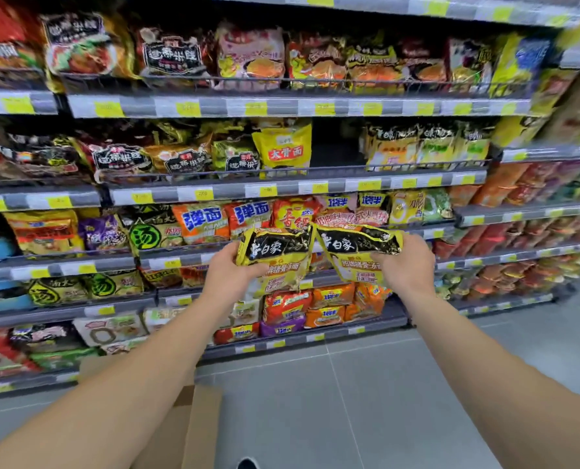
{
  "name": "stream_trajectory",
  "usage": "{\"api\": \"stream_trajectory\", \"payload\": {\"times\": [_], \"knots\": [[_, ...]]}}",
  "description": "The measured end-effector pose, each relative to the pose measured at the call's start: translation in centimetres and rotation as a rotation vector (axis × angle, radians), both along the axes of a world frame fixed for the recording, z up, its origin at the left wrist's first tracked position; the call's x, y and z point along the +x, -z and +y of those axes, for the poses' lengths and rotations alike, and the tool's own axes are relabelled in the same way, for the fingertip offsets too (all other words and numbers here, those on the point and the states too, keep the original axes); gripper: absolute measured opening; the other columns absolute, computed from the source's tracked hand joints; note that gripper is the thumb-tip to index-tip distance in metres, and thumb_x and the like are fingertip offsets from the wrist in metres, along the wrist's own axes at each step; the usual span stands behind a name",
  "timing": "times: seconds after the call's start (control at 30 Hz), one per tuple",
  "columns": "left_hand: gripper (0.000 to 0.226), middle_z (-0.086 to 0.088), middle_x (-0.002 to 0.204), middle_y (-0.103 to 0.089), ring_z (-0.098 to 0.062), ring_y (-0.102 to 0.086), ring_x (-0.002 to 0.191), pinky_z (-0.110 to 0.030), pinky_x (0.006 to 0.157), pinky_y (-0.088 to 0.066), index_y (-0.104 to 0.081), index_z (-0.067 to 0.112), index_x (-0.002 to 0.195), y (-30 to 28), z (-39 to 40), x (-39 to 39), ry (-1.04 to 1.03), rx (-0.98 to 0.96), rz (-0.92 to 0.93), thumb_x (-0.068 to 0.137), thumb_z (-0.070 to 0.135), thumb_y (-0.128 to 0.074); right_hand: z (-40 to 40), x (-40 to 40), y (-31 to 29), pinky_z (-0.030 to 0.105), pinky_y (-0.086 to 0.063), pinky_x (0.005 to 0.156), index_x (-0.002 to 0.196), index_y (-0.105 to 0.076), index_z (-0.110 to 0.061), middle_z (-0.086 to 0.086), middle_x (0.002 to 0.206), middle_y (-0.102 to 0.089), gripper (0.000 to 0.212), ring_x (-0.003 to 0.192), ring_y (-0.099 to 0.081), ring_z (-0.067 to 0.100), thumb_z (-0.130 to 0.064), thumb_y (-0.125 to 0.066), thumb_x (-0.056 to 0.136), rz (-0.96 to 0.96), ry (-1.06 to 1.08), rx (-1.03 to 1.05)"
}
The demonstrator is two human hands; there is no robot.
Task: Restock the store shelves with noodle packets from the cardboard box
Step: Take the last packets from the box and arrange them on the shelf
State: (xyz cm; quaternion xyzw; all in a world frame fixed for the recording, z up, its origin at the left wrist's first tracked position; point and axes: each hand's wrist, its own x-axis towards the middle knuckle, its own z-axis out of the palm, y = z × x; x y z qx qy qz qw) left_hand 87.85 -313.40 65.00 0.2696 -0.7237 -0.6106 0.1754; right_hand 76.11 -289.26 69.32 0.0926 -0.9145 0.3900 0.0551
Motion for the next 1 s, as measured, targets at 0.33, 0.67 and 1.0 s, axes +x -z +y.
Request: {"api": "stream_trajectory", "payload": {"times": [0.33,0.67,1.0], "knots": [[0.088,-0.001,0.142,-0.05,-0.02,-0.063,0.109,-0.043,0.092,-0.054,-0.041,0.018,0.145,-2.1,-4.5,-14.9,0.102,0.112,0.038,0.069,0.026,-0.086,-4.5,-16.3,-1.6,0.034,-0.047,0.063,0.085,-0.069,-0.014,0.0,0.071,-0.058,0.027,0.071,-0.056,0.027,-0.037,-0.078,0.077,0.352,0.04,0.375],[0.074,0.0,0.125,-0.063,-0.02,-0.068,0.099,-0.041,0.079,-0.058,-0.053,0.018,0.134,-2.6,-8.0,-22.7,0.119,0.17,-0.005,0.068,0.019,-0.087,-7.2,-25.5,-4.2,0.039,-0.053,0.081,0.107,-0.068,-0.023,0.004,0.103,-0.064,0.028,0.098,-0.061,0.029,-0.027,-0.078,0.081,0.189,0.084,-0.135],[0.107,-0.012,0.156,-0.028,-0.027,-0.063,0.108,-0.053,0.1,-0.047,-0.023,0.012,0.152,-3.4,-6.7,-28.4,0.014,0.27,0.129,0.065,0.014,-0.086,-10.6,-35.4,-3.1,0.03,-0.04,0.104,0.118,-0.068,-0.025,0.0,0.117,-0.052,0.041,0.108,-0.051,0.015,-0.027,-0.08,0.079,0.161,-0.098,-0.275]]}}
